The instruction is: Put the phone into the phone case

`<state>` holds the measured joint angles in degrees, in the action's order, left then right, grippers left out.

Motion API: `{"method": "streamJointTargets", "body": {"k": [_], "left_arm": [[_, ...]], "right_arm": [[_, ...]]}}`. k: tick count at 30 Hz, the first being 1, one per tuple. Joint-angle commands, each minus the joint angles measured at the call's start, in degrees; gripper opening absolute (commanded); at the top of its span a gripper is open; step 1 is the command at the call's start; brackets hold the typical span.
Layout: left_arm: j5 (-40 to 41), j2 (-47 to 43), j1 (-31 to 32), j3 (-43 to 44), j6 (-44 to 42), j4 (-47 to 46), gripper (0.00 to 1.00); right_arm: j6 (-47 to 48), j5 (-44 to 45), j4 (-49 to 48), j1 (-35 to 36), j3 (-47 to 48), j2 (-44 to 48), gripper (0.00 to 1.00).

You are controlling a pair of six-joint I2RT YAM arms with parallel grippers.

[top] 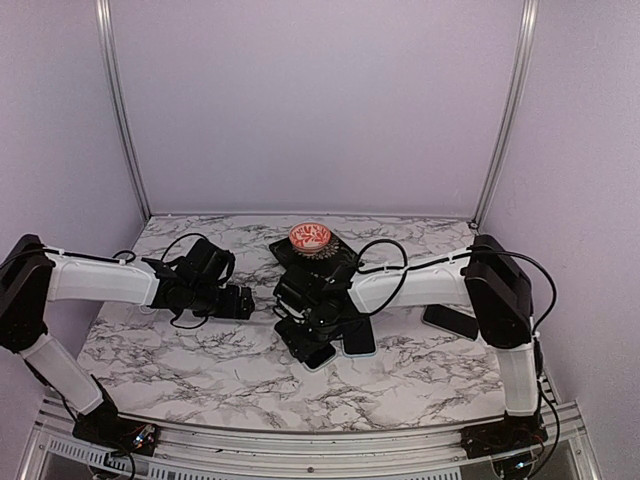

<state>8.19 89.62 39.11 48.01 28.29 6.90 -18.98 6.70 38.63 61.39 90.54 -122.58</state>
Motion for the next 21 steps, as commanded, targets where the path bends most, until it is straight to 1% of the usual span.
{"method": "streamJointTargets", "body": {"k": [1, 2, 5, 11, 12, 15, 18, 21], "left_arm": [[-7.2, 1.9, 0.2, 2.9, -1.9, -1.7, 0.92], [-9.6, 2.2, 0.2, 3.2, -1.8, -3.0, 0.91], [-15.1, 3.4, 0.1, 4.6, -1.0, -7.1, 0.91], [-25.2, 8.2, -0.6, 7.6, 2.5, -12.2, 0.93], [-26.5, 9.1, -0.7, 8.2, 2.9, -12.5, 0.93], [-28.8, 11.1, -0.8, 9.7, 3.9, -12.5, 0.93], [-30.0, 12.7, -0.8, 10.4, 4.7, -12.6, 0.85], [-32.6, 13.1, -0.8, 10.2, 5.9, -14.7, 0.79]], "right_arm": [[1.2, 1.2, -4.3, -0.4, -2.9, 3.3, 0.24], [1.1, 1.1, -5.8, -0.5, -3.8, 4.1, 0.18], [1.2, 0.6, -10.0, -1.2, -6.9, 6.2, 0.12], [-0.2, 0.6, -12.6, -2.2, -9.8, 8.6, 0.07], [-0.8, 0.9, -13.9, -2.2, -10.9, 10.0, 0.05], [-2.0, 2.0, -17.9, -2.4, -13.8, 12.9, 0.03], [-3.2, 2.9, -19.7, -2.4, -15.4, 14.9, 0.03], [-3.6, 3.1, -21.4, -2.4, -16.9, 16.1, 0.03]]}}
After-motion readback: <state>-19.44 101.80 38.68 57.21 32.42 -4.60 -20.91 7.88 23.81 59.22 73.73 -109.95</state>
